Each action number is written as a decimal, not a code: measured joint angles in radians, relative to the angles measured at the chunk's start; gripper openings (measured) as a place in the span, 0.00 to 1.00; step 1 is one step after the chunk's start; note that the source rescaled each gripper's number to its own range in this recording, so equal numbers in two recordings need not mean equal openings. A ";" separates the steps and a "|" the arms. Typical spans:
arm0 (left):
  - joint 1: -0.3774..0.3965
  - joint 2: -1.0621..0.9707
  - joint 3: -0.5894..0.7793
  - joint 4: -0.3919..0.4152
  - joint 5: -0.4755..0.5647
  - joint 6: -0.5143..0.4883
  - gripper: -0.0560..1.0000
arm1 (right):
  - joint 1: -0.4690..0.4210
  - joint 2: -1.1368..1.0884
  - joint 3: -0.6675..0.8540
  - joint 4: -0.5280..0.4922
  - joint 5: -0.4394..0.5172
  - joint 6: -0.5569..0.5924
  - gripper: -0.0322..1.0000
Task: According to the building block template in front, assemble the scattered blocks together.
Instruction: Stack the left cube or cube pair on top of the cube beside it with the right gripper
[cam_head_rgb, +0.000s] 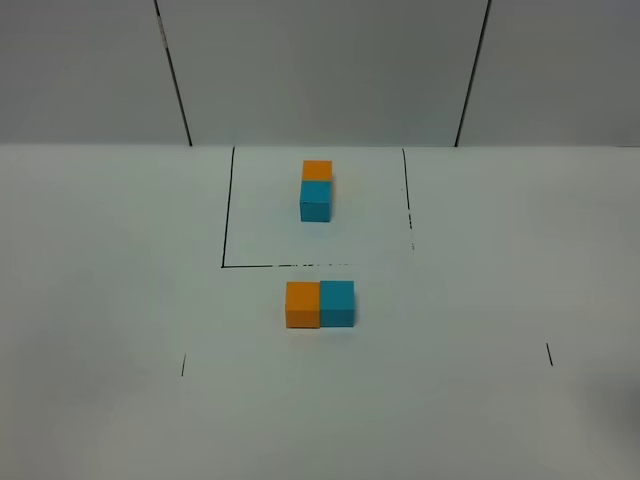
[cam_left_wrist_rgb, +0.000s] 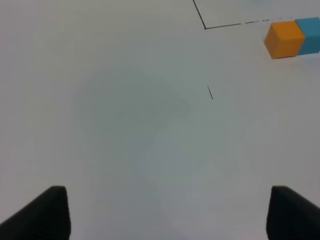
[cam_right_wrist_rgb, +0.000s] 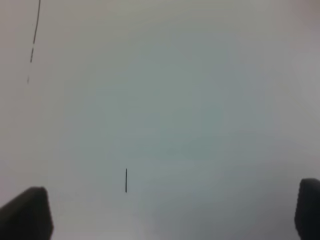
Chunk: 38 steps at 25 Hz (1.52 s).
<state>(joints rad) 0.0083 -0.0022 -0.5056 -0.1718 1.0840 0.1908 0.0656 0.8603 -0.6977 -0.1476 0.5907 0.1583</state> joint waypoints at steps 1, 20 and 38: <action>0.000 0.000 0.000 0.000 0.000 0.000 0.70 | 0.000 0.000 0.000 0.000 -0.010 0.000 0.92; 0.000 0.000 0.000 0.000 0.000 0.000 0.70 | 0.280 0.488 -0.396 0.051 0.036 -0.608 1.00; 0.000 0.000 0.000 0.000 0.000 0.000 0.70 | 0.528 1.118 -0.918 0.099 0.294 -0.937 1.00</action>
<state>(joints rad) 0.0083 -0.0022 -0.5056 -0.1718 1.0840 0.1908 0.5931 1.9785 -1.6156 -0.0490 0.8843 -0.7784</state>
